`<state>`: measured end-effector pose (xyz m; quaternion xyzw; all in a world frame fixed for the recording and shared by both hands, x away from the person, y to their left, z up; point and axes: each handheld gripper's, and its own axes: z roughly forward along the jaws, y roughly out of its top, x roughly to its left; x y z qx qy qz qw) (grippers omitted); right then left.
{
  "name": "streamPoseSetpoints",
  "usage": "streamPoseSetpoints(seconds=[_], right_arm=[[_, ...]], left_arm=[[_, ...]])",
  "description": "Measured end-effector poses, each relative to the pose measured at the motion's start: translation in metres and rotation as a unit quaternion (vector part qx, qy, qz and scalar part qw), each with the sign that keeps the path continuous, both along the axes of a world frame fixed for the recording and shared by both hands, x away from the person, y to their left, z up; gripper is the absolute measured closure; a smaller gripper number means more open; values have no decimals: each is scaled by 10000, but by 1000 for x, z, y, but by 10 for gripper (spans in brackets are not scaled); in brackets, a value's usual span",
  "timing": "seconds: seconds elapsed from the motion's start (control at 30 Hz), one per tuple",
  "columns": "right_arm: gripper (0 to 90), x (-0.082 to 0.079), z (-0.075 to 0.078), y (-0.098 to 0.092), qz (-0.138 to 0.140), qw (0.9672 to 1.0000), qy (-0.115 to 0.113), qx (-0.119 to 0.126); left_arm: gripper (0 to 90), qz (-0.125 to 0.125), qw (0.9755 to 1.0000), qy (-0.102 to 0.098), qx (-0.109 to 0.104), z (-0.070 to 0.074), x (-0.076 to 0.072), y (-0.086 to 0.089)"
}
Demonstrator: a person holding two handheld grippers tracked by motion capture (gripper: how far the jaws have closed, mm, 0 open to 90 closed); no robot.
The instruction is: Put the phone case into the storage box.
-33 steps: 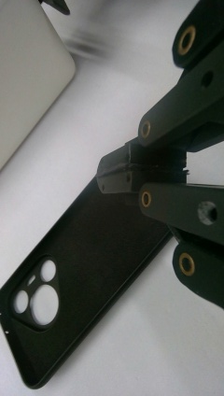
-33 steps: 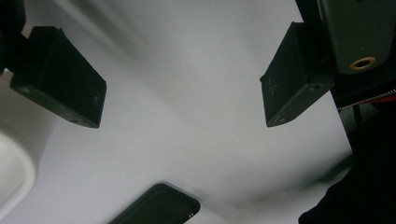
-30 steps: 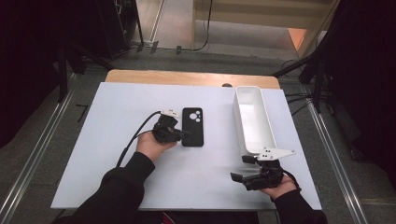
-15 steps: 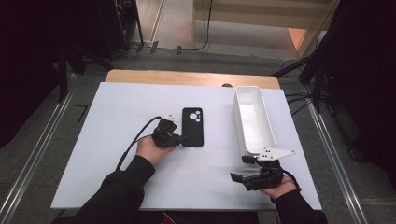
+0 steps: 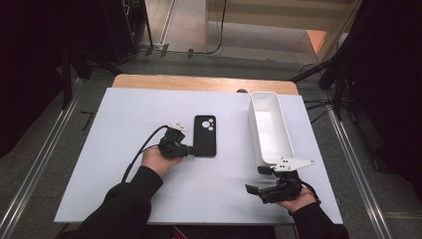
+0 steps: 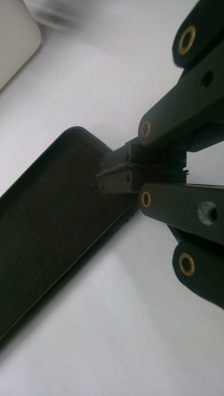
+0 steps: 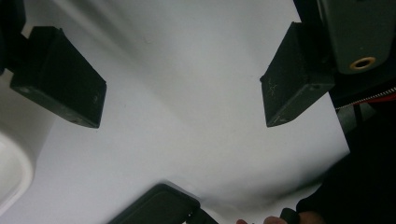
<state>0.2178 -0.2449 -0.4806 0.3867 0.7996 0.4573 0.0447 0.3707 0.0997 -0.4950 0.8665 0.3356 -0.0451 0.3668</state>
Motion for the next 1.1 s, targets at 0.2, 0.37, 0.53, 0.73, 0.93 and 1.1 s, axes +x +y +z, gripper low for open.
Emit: streamPoseSetpoints(seconds=[0.2,0.37,0.53,0.73,0.93,1.1], right_arm=[[125,0,0,0,3,10000,3,0],[125,0,0,0,-2,10000,14,5],[125,0,0,0,-3,10000,11,6],[125,0,0,0,-3,10000,14,2],[125,0,0,0,0,10000,18,7],[125,0,0,0,-1,10000,32,10]], left_arm=[[893,-17,10000,-12,59,1,0,1],[893,-3,9999,26,106,2,-1,5],[893,4,9999,42,142,3,-1,11],[893,-34,9996,-56,289,5,-2,14],[893,-14,9994,-47,346,6,0,24],[892,45,9992,-67,392,7,2,31]])
